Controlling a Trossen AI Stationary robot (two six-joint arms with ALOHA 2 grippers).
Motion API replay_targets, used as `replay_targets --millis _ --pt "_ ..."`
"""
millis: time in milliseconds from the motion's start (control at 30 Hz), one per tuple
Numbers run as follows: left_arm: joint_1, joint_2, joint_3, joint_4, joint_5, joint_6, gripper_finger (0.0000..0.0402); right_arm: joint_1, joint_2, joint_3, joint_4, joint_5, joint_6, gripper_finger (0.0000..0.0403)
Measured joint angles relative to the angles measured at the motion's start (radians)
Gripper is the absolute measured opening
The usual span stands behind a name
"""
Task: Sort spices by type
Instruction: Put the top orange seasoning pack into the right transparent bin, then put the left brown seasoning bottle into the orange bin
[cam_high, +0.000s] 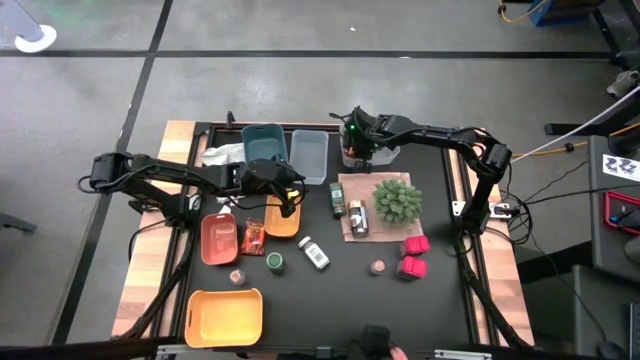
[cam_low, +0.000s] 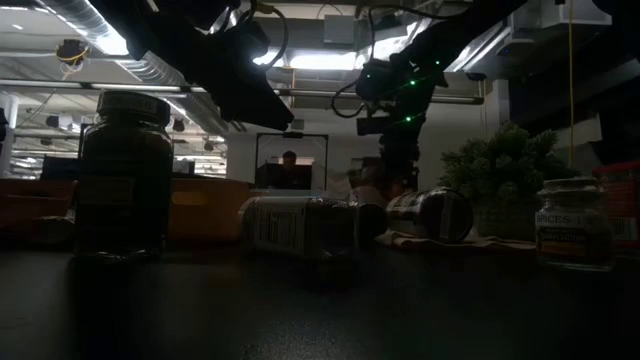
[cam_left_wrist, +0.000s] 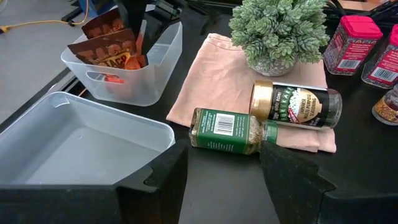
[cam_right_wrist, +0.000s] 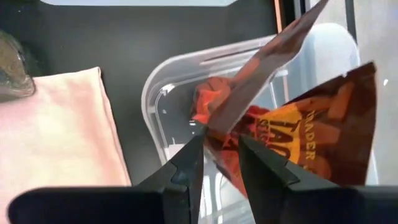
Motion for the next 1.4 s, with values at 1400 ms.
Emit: replay_targets --millis 1400 --pt "-0.094 -0.36 0.0 -0.543 0.268 -0.436 0.0184 0.0 -0.002 0.001 -0.217 -0.009 0.079 0.0102"
